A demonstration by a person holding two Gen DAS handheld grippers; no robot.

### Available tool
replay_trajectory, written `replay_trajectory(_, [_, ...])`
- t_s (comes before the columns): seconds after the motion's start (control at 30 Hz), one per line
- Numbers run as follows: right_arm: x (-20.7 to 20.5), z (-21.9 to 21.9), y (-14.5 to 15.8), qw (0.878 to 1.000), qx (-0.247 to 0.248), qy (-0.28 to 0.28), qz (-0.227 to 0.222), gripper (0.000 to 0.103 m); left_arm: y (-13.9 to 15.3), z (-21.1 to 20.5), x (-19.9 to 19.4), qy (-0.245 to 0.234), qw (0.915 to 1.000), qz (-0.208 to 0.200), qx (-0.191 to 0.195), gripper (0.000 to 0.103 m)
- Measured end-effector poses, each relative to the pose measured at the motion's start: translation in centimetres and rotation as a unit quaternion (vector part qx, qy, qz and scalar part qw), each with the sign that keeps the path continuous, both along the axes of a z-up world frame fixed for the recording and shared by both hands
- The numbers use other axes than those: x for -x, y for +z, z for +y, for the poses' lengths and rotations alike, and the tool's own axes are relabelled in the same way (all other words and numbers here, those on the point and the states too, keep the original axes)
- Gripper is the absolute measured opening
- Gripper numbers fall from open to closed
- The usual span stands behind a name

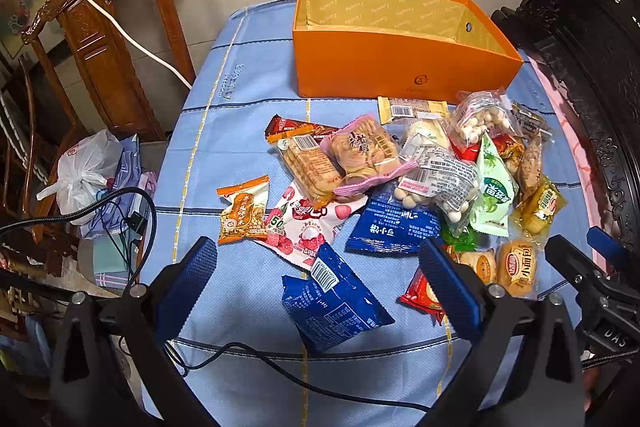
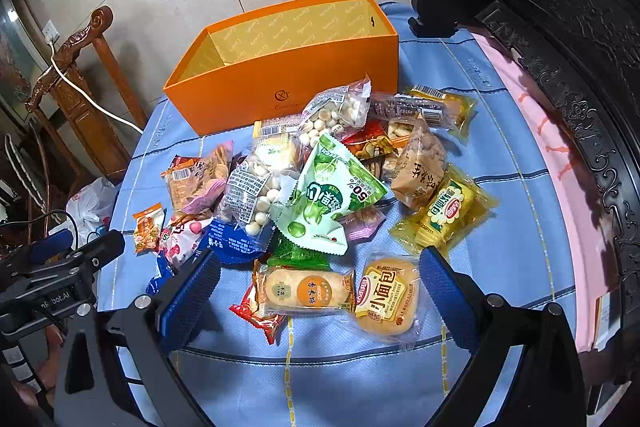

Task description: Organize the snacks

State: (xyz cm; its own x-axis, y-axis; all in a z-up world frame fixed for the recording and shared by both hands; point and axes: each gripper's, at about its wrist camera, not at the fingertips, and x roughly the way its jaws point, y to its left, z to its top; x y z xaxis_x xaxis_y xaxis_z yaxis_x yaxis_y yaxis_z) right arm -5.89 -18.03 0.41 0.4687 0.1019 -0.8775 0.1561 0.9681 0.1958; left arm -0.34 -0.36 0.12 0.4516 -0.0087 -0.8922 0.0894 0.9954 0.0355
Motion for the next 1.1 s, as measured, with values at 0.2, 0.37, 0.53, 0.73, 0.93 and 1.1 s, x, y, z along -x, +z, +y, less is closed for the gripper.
replay_trajectory(0.2, [-0.02, 0.02, -0.02, 1.000, 0.000, 0.000, 0.000, 0.100, 0.00, 0.00, -0.02, 0.000, 1.0000, 0.000, 0.000, 0.099])
replay_trajectory(0.37, [-0.03, 0.02, 0.00, 1.000, 0.001, 0.001, 0.001, 0.100, 0.01, 0.01, -0.03, 0.001, 1.0000, 0.001, 0.000, 0.099])
replay_trajectory(0.53, [-0.07, -0.03, 0.03, 1.000, 0.001, 0.000, 0.001, 0.100, -0.15, -0.03, 0.05, 0.000, 1.0000, 0.001, 0.000, 0.099])
replay_trajectory(0.73, [0.10, -0.24, 0.10, 1.000, 0.001, 0.000, 0.002, 0.100, -0.16, -0.02, 0.03, 0.001, 1.0000, 0.001, 0.000, 0.099])
replay_trajectory(0.93, [-0.01, -0.08, 0.01, 1.000, 0.002, 0.000, 0.002, 0.100, -0.45, -0.16, 0.12, 0.001, 1.0000, 0.002, 0.000, 0.099])
replay_trajectory(1.1, [0.06, -0.11, -0.10, 1.000, 0.001, -0.001, 0.004, 0.100, -0.53, -0.23, 0.28, 0.001, 1.0000, 0.003, 0.000, 0.099])
